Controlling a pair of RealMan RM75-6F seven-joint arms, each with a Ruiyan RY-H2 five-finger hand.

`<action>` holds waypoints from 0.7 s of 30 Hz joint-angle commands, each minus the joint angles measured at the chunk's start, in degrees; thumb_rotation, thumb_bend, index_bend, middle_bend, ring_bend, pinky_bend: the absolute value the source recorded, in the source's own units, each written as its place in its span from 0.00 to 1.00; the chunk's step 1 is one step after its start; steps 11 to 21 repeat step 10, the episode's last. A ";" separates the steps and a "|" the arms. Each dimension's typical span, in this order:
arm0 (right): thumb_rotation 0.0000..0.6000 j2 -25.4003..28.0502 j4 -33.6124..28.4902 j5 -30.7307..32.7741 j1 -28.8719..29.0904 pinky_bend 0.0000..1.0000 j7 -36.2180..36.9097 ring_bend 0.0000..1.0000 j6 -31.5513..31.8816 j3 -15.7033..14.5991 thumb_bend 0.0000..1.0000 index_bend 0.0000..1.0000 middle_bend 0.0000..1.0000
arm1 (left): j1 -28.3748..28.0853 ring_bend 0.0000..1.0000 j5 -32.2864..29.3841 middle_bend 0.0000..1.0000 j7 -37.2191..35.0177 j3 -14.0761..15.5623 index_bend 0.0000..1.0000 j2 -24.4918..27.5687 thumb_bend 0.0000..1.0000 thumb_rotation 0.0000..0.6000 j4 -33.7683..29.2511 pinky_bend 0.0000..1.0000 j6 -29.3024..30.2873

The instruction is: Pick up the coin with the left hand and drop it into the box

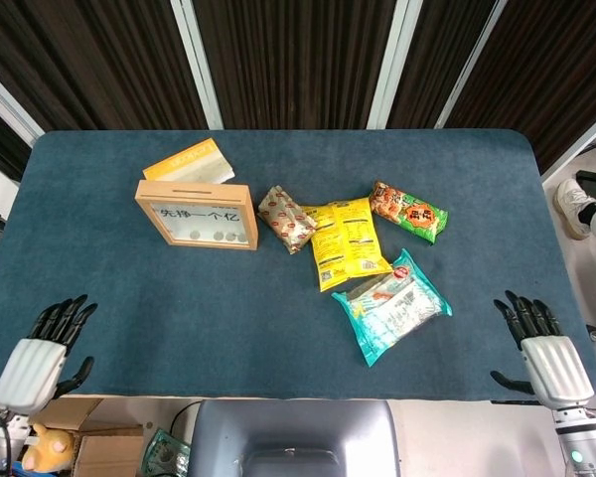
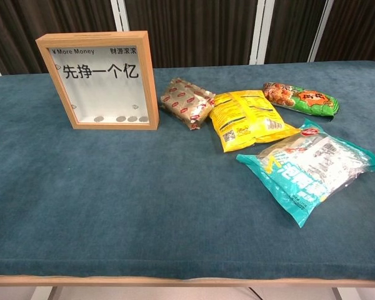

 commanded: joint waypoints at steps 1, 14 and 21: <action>1.00 -0.06 0.06 -0.20 -0.17 0.00 -0.23 0.00 0.15 -0.14 0.18 0.00 0.00 | 4.96 0.00 2.81 0.00 -2.69 0.46 0.00 -2.28 0.39 1.00 4.62 0.10 0.17; 1.00 -0.06 0.33 -0.31 -0.21 0.00 -0.24 0.00 0.09 -0.21 0.18 0.00 0.00 | 6.02 0.00 3.88 0.00 -1.27 -2.64 0.00 -3.49 0.39 1.00 5.34 0.08 -0.02; 1.00 -0.06 0.33 -0.31 -0.21 0.00 -0.24 0.00 0.09 -0.21 0.18 0.00 0.00 | 6.02 0.00 3.88 0.00 -1.27 -2.64 0.00 -3.49 0.39 1.00 5.34 0.08 -0.02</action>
